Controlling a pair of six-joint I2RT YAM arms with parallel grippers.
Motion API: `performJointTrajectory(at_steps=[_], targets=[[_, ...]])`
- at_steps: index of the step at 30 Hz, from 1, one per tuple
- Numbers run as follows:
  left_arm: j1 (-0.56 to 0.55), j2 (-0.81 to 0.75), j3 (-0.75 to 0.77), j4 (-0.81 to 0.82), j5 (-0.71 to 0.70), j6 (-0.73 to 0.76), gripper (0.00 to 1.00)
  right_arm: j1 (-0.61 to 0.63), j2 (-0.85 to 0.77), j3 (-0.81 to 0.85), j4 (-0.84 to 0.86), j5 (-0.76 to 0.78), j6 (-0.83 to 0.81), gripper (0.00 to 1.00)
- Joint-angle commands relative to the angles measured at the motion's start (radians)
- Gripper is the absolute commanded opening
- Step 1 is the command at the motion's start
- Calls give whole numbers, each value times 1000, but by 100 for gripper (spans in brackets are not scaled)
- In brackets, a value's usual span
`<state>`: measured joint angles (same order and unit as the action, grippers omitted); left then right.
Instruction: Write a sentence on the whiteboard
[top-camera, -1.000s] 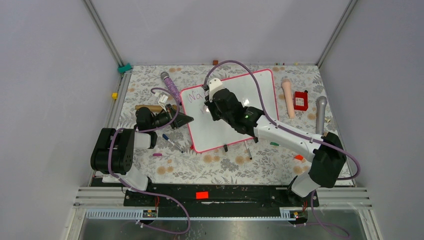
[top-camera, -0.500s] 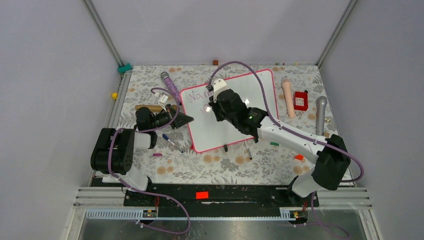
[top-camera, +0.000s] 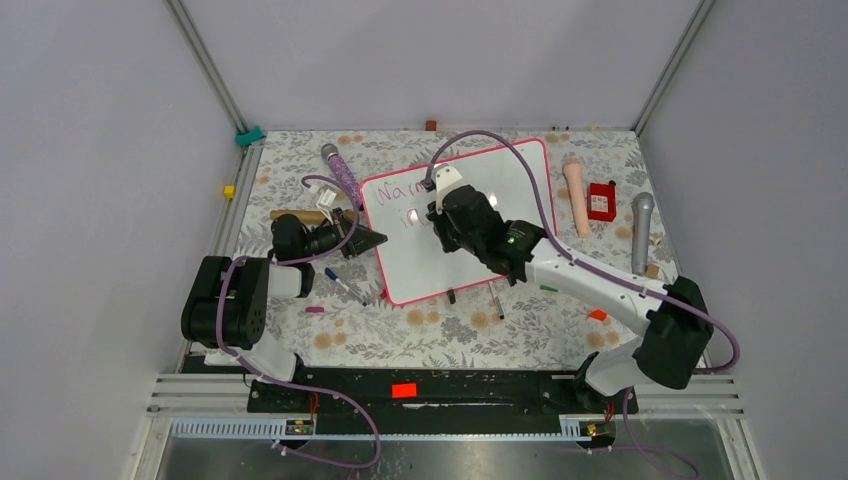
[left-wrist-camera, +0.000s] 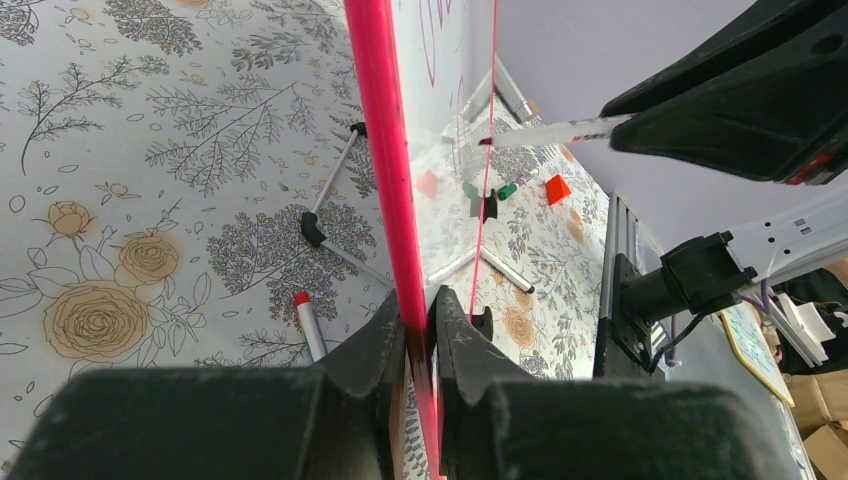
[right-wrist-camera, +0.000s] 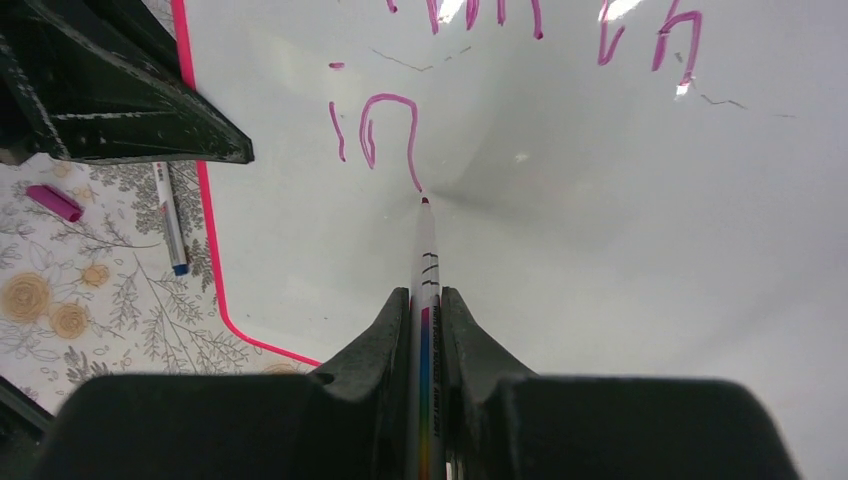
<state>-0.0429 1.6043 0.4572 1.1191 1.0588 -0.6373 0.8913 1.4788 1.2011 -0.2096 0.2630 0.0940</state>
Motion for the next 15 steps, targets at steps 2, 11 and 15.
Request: performJointTrajectory(at_steps=[2,11,15], targets=[[11,17,3,35,-85,112,0,-14,-139,7,8,-32,20,0],[12,66,74,-66,-47,100,0,-61,-315,-96,71,-15,22,0],[12,57,83,-117,-61,125,0,-93,-369,-132,108,-41,34,0]])
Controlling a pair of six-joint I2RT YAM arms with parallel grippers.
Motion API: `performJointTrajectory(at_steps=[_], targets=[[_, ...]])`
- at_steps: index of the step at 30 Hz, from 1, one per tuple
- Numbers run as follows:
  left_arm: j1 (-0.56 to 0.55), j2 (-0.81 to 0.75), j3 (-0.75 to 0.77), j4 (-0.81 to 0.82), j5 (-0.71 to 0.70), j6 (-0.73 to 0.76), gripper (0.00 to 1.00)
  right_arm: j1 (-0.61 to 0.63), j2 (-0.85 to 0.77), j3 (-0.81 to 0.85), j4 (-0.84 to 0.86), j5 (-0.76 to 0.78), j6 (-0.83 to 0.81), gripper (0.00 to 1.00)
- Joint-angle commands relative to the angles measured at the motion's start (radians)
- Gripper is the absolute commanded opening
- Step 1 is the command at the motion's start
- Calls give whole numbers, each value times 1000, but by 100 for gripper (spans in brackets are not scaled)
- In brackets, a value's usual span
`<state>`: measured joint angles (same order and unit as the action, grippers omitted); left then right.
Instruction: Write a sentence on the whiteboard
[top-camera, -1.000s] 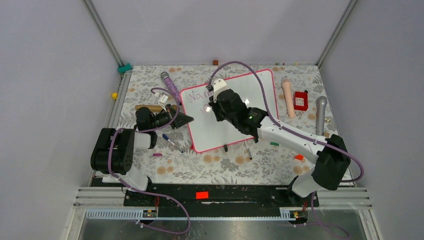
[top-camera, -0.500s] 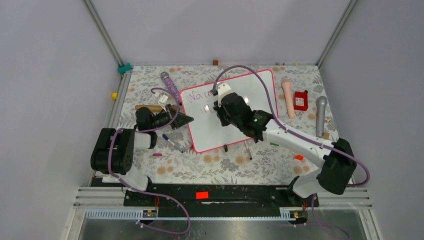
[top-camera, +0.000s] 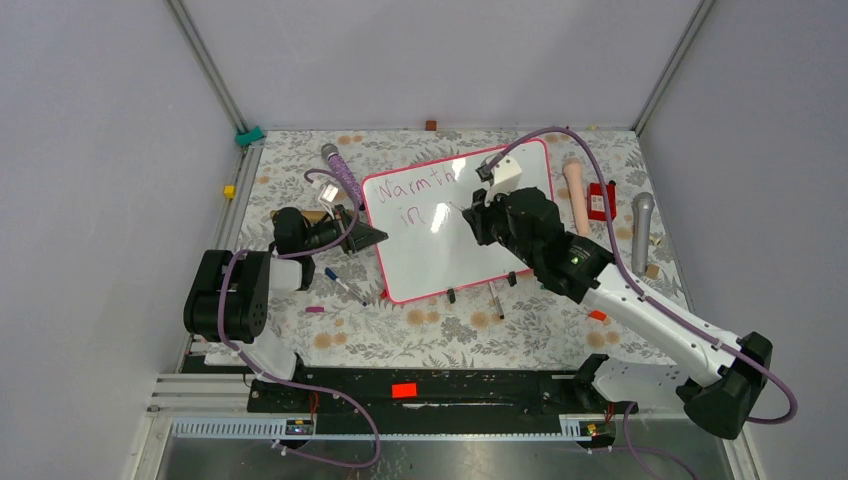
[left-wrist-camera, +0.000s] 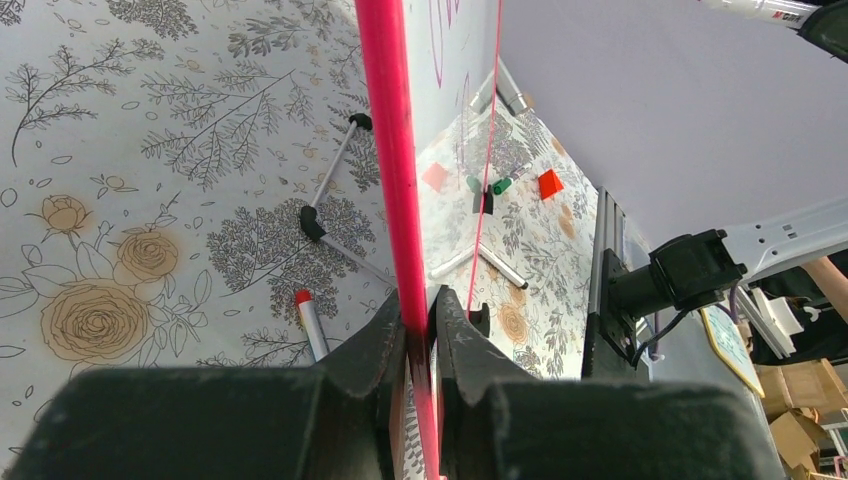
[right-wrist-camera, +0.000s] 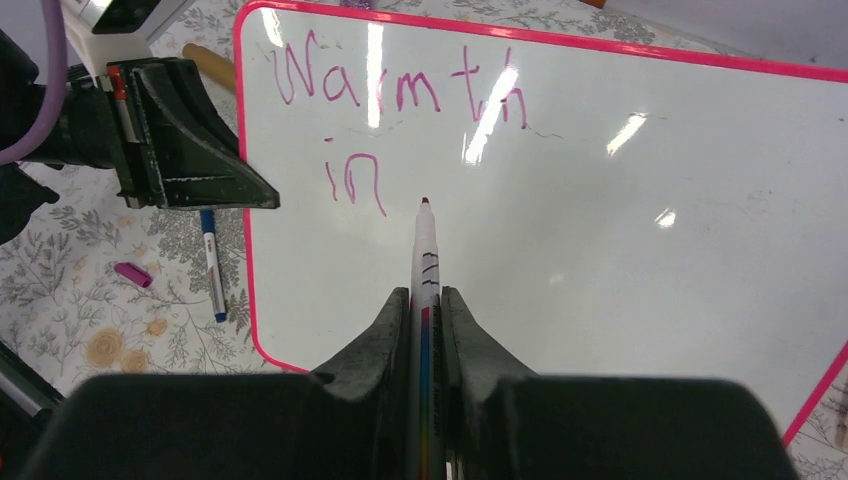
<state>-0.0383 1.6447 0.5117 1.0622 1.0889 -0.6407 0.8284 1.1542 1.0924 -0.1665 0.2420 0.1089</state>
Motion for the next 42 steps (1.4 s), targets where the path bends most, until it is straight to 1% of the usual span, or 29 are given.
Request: performJointTrajectory(at_steps=[1,5,9,12,16,19,23,25,26,28,30,33,37,39,42], targets=[[8,14,25,-62,-95,130,0,-35,-48,-17,67,-29,16,0],[25,27,34,-53,-78,106,0,-57,-21,51,64,-37,-8,0],[37,71,21,103,-46,4,0,-71,13,109,52,-38,-14,0],[37,65,-1,145,-50,-6,0,-74,18,83,88,-40,-12,0],[37,27,-20,84,-99,38,0,-75,32,43,101,-24,-20,0],[38,14,-32,77,-113,48,0,-77,30,4,125,-18,-15,0],[37,-2,-58,113,-121,51,0,-78,29,-68,204,-78,32,0],[38,-12,-62,102,-110,62,0,-78,46,-89,235,-106,56,0],[66,-16,-59,90,-98,59,0,-77,55,-90,241,-117,69,0],[86,-3,-85,194,-103,10,0,-77,79,-88,247,-138,92,0],[87,27,-89,272,-80,-35,0,-75,99,-91,255,-160,109,0],[87,45,-91,320,-73,-61,0,-76,104,-75,216,-180,121,0],[83,40,-85,286,-88,-42,0,-75,80,-69,174,-198,135,0],[82,45,-76,275,-82,-45,0,-75,76,-63,125,-198,107,0],[81,48,-76,284,-75,-49,0,-74,74,-56,100,-168,46,0]])
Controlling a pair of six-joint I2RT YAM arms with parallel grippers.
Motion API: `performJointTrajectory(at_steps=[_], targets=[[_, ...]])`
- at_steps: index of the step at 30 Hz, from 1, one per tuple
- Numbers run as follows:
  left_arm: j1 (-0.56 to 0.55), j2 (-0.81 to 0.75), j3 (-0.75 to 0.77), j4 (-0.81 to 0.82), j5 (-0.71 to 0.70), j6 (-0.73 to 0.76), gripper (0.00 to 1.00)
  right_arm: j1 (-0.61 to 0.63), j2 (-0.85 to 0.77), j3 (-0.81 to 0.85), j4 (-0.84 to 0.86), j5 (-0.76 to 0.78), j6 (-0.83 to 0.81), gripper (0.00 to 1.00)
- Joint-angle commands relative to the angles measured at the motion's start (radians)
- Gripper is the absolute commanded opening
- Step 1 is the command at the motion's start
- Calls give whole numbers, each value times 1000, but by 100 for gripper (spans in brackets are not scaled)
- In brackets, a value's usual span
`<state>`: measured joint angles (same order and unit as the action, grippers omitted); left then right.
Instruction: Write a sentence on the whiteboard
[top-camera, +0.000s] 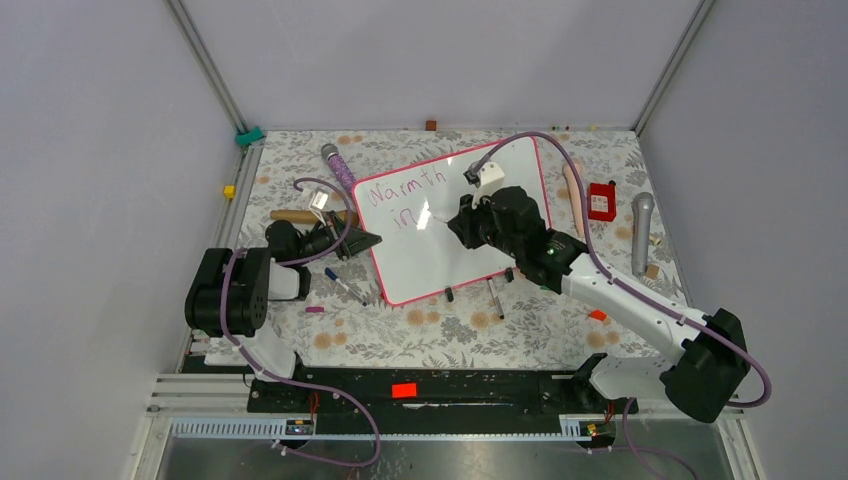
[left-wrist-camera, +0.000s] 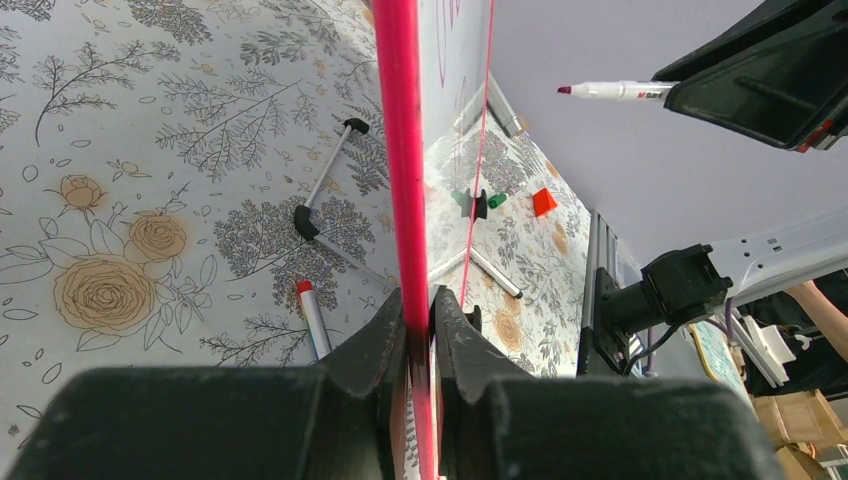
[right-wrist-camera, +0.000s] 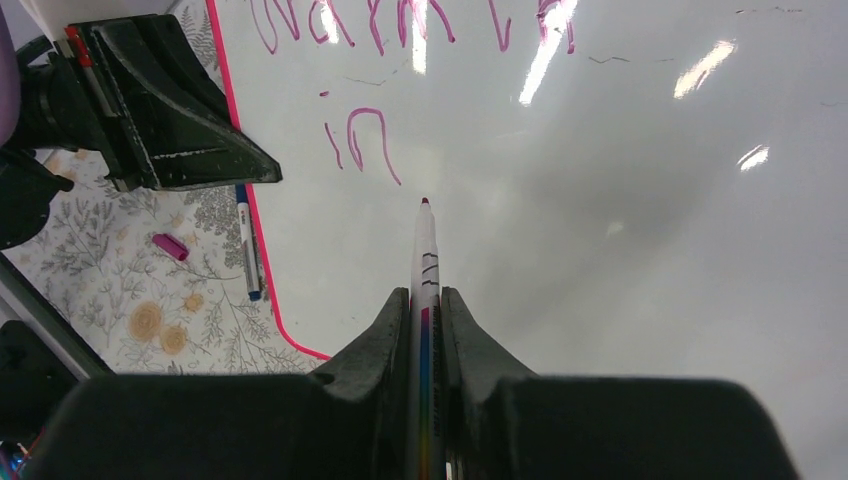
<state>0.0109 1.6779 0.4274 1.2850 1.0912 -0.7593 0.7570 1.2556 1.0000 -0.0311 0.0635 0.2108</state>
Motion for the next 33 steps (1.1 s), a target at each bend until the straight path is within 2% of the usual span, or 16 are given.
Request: performJointTrajectory(at_steps=[1,5,8,11,13,33], targets=[[32,15,8,63,-76,70,0,-4,-28,38,-34,30,-58,0],[14,5,7,47,-74,93,0,-3,-2,65,-10,31,-61,0],[-5,-31,30,-111,-97,189,0,0,46,134,-63,41,-87,0],[-56,-84,68,-336,-149,323,0,9,70,156,-76,60,-96,0],[-71,-91,84,-399,-158,364,0,17,86,160,-78,66,-102,0],[-74,-87,80,-374,-127,356,0,23,157,232,-100,165,-138,0]])
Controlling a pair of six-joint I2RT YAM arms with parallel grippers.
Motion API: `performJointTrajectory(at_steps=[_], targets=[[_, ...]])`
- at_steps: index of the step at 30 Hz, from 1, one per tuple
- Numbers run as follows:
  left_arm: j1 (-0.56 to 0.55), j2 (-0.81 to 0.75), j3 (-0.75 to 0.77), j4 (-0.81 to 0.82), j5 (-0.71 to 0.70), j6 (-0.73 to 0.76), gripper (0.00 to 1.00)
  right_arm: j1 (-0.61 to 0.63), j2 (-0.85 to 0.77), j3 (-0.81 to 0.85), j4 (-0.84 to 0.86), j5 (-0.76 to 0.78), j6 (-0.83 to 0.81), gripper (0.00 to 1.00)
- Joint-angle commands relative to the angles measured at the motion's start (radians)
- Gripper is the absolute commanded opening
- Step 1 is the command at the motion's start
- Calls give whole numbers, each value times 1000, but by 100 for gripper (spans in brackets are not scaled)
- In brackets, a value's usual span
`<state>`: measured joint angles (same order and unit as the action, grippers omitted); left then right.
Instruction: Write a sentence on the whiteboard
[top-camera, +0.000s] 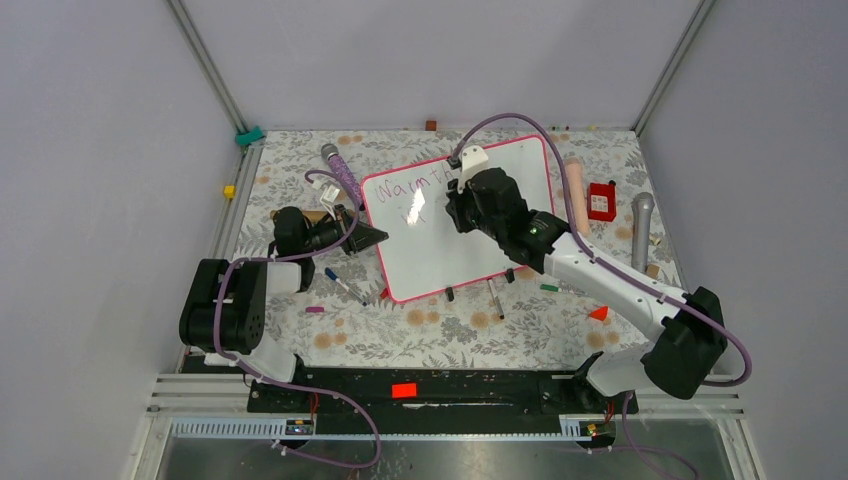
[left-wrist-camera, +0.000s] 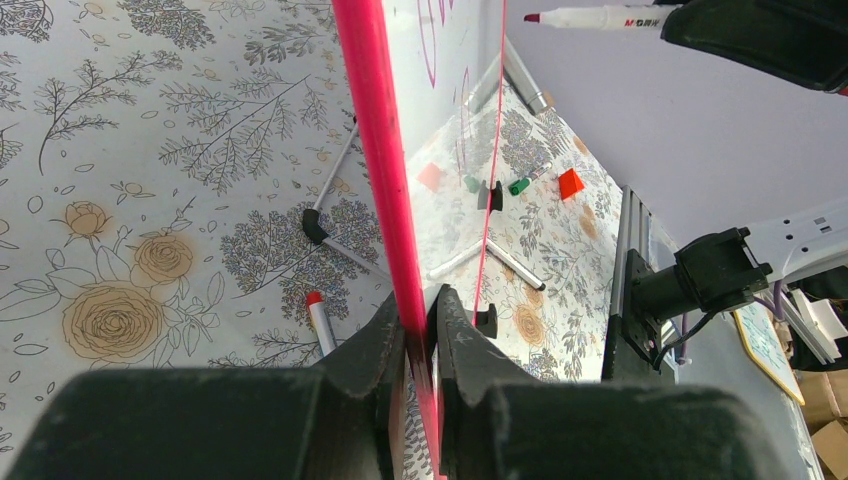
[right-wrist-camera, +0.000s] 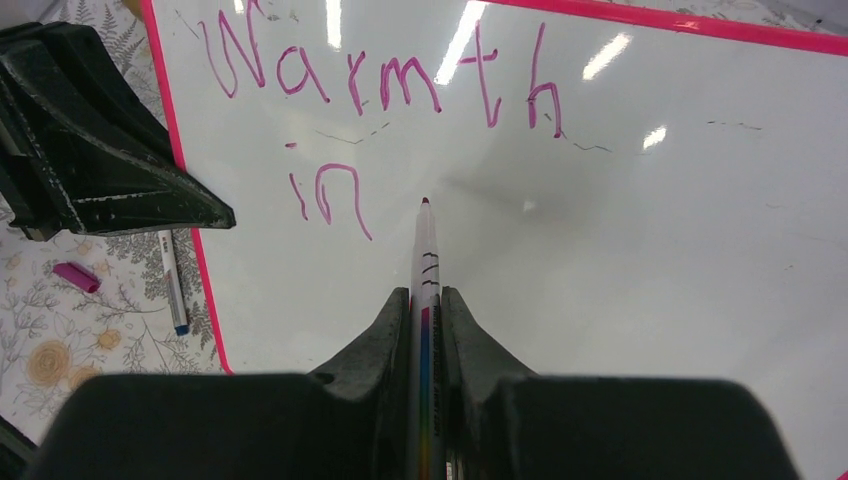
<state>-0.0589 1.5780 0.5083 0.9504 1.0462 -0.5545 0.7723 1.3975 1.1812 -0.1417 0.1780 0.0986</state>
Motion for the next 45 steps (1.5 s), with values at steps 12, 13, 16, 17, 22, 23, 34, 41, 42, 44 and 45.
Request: performJointTrajectory(at_steps=[12,13,16,17,22,23,34,41,42,44,45], targets=[[-2,12,-4,-35,-81,148,0,8,57,85,-4,63,-26,0],[-2,12,-3,-33,-81,148,0,7,62,88,-4,67,-27,0],[-2,12,-4,-33,-81,147,0,8,74,93,-7,80,-28,0],[-2,13,-4,-32,-82,148,0,8,79,94,-7,82,-28,0],[-2,10,-4,-31,-82,147,0,7,84,95,-11,99,-26,0],[-2,11,-4,-32,-81,147,0,8,84,95,-15,102,-26,0],[-2,10,-7,-29,-80,146,0,8,54,34,-33,113,-9,0],[-2,9,-8,-27,-82,147,0,8,39,4,-33,107,0,0],[-2,9,-8,-28,-83,146,0,7,38,2,-33,109,1,0],[-2,9,-8,-27,-82,146,0,8,38,-1,-33,120,-1,0],[-2,9,-7,-27,-82,146,0,8,38,1,-35,126,-3,0]])
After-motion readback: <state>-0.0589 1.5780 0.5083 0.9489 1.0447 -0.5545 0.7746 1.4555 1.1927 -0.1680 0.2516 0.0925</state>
